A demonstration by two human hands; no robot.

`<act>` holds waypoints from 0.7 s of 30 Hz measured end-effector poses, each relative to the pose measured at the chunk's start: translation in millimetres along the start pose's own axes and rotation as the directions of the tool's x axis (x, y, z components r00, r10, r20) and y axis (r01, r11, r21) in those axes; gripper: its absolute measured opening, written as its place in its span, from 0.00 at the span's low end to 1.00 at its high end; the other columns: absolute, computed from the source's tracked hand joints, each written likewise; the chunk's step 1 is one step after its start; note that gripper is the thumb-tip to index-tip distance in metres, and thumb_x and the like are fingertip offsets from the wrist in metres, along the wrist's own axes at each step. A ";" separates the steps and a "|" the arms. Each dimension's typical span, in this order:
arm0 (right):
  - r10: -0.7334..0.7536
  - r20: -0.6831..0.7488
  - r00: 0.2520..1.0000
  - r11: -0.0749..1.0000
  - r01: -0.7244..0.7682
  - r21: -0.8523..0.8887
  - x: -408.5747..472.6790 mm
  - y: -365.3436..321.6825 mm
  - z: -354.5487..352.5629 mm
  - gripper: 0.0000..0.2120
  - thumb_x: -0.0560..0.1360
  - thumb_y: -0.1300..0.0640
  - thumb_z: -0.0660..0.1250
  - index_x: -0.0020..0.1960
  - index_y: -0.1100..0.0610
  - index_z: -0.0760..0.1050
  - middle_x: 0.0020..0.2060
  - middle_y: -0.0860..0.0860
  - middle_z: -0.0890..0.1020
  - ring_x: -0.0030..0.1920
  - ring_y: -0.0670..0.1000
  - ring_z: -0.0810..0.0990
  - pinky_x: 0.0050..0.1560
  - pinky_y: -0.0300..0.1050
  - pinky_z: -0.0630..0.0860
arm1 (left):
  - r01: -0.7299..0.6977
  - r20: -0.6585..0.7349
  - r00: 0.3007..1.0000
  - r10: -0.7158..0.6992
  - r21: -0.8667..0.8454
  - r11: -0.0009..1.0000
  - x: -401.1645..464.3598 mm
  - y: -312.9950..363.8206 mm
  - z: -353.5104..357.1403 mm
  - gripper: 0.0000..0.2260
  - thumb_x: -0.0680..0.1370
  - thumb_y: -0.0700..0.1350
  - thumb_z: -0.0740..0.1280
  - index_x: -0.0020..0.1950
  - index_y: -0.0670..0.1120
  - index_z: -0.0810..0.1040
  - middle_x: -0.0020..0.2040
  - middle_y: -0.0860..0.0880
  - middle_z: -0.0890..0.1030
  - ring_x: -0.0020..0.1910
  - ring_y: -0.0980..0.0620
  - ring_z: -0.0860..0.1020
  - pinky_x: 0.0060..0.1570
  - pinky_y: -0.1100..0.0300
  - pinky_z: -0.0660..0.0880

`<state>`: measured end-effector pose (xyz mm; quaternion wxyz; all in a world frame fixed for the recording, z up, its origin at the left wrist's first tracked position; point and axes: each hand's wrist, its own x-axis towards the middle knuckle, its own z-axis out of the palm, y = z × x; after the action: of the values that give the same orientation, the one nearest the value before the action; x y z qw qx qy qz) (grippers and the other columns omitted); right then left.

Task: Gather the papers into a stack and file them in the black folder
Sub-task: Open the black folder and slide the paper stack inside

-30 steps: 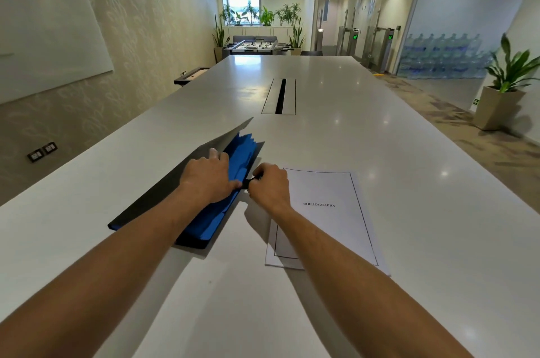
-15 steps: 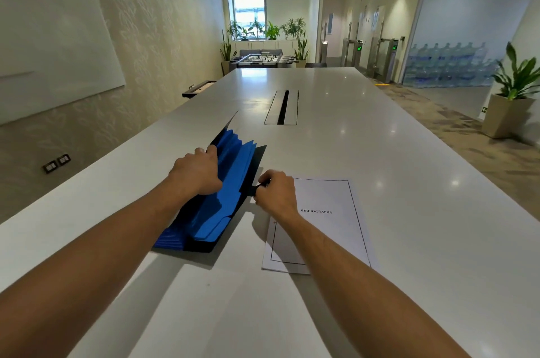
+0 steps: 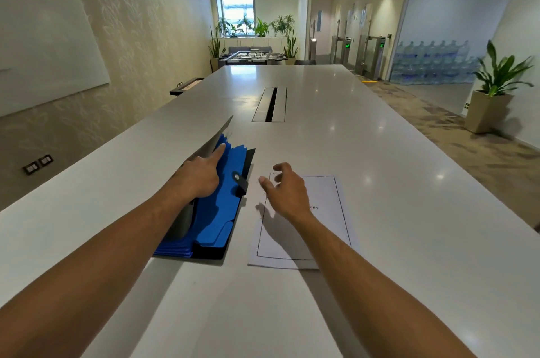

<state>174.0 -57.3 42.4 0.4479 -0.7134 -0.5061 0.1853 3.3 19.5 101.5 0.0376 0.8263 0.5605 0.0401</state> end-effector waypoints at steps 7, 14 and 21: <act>0.156 -0.203 0.967 0.935 -0.211 -0.286 -4.1 45.6 -61.6 0.21 0.75 0.50 0.65 0.66 0.58 0.70 0.60 0.57 0.78 0.61 0.58 0.76 0.50 0.48 0.70 | 0.028 0.066 0.997 -0.032 0.052 0.998 1.2 21.2 31.6 0.12 0.79 0.41 0.59 0.61 0.42 0.74 0.52 0.43 0.77 0.42 0.50 0.76 0.38 0.58 0.71; 0.379 -0.104 0.920 0.799 -0.382 -0.465 -9.0 69.8 -86.2 0.30 0.73 0.42 0.66 0.67 0.58 0.67 0.63 0.58 0.76 0.64 0.62 0.72 0.57 0.53 0.72 | 0.050 0.272 0.962 -0.039 -0.034 0.998 4.2 46.1 48.0 0.19 0.79 0.53 0.62 0.63 0.42 0.70 0.46 0.47 0.74 0.43 0.52 0.75 0.38 0.61 0.70; 0.387 -0.105 0.916 0.781 -0.386 -0.491 -9.0 67.7 -84.7 0.27 0.74 0.43 0.67 0.65 0.60 0.68 0.62 0.58 0.77 0.62 0.61 0.75 0.53 0.50 0.72 | -0.067 0.297 0.954 0.039 0.087 0.994 10.5 44.8 58.8 0.29 0.71 0.61 0.72 0.62 0.43 0.71 0.51 0.46 0.75 0.48 0.50 0.78 0.50 0.57 0.78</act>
<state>268.7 -109.4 29.7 0.1989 -0.8931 -0.3801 0.1355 54.9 11.8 48.1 0.0800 0.8386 0.5276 -0.1093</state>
